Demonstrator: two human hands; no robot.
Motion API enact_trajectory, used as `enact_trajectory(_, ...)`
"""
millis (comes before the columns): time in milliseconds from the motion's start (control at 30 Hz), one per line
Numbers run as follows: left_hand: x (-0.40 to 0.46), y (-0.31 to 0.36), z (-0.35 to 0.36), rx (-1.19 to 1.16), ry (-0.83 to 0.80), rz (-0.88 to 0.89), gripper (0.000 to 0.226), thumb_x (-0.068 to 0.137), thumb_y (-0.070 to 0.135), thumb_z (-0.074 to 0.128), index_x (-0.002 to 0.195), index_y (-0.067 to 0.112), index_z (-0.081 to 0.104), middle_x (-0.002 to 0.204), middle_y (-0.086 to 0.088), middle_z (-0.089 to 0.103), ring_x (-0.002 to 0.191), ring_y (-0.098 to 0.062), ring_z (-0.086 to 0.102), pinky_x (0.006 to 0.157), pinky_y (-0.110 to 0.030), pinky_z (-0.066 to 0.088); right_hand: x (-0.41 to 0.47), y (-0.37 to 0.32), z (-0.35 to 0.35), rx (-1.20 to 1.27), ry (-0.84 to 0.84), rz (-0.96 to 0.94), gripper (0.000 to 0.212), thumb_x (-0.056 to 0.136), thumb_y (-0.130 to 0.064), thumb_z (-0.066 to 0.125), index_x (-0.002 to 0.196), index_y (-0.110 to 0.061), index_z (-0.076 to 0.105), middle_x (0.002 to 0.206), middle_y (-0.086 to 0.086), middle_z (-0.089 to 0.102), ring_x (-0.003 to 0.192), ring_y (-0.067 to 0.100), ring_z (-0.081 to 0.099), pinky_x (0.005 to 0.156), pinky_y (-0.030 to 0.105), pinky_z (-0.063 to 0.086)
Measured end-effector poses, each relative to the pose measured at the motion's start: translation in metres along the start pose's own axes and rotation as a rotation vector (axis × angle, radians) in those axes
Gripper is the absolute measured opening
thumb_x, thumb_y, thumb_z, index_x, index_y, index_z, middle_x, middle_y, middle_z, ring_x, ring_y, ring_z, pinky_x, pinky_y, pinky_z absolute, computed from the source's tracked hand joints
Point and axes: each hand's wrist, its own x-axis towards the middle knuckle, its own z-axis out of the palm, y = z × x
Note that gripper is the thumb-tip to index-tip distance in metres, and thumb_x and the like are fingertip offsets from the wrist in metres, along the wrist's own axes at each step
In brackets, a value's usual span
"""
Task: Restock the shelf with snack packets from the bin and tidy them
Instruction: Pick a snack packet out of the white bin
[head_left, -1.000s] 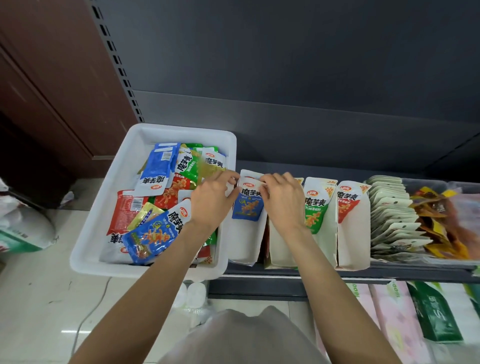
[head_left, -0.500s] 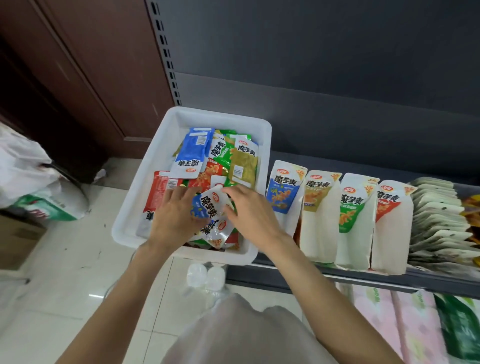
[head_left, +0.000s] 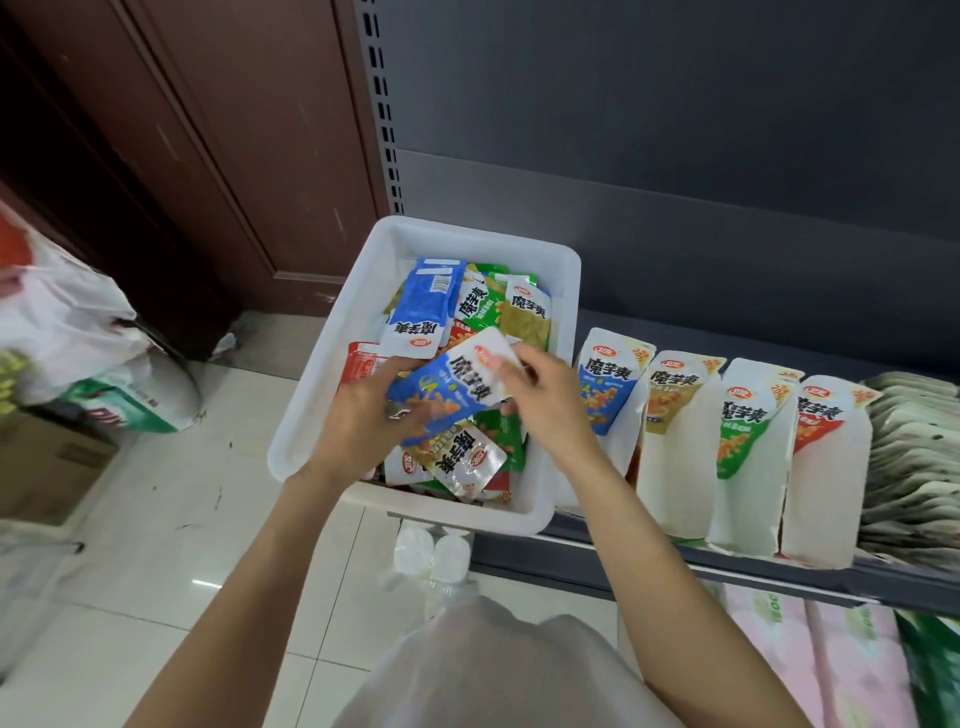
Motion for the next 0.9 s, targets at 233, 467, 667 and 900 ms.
enact_trajectory(233,0.0,0.043,-0.009,-0.618,-0.217,-0.078,0.017,0.077,0.027,0.066,0.093,0.02,0.065,0.093,0.002,0.072,0.087,-0.015,0.07,0.067,-0.027,0.057,-0.015,-0.013,-0.042,0.672,0.079,0.291,0.018,0.095,-0.019,0.054,0.103,-0.008,0.065,0.083,0.0,0.069,0.069,0.006,0.065,0.047,0.016,0.049)
enact_trajectory(467,0.005,0.091,0.048,-0.384,-0.261,0.272,0.015,0.089,0.016,0.061,0.102,0.02,0.069,0.093,0.01,0.07,0.086,-0.002,0.063,0.079,-0.023,0.052,-0.059,-0.009,-0.129,0.325,0.447,-0.173,0.012,0.092,-0.01,0.059,0.09,-0.022,0.062,0.082,-0.006,0.066,0.069,0.008,0.064,0.062,0.023,0.055)
enact_trajectory(667,0.025,0.089,0.088,0.077,-0.011,0.273,0.054,0.084,0.026,0.068,0.133,0.021,0.047,0.116,0.003,0.06,0.102,-0.013,0.057,0.086,-0.027,0.047,-0.062,0.002,-0.152,-0.047,0.602,-0.248,0.004,0.089,-0.026,0.061,0.087,-0.029,0.062,0.074,-0.008,0.066,0.07,0.015,0.066,0.062,0.035,0.052)
enact_trajectory(900,0.028,0.074,0.102,0.005,-0.165,0.145,0.05,0.083,0.016,0.068,0.131,0.018,0.051,0.115,0.001,0.06,0.086,-0.009,0.058,0.075,-0.018,0.045,-0.028,0.015,-0.113,-0.473,0.551,-0.319,0.007,0.089,-0.015,0.063,0.093,-0.01,0.065,0.07,-0.001,0.065,0.059,0.012,0.054,0.054,0.015,0.033)
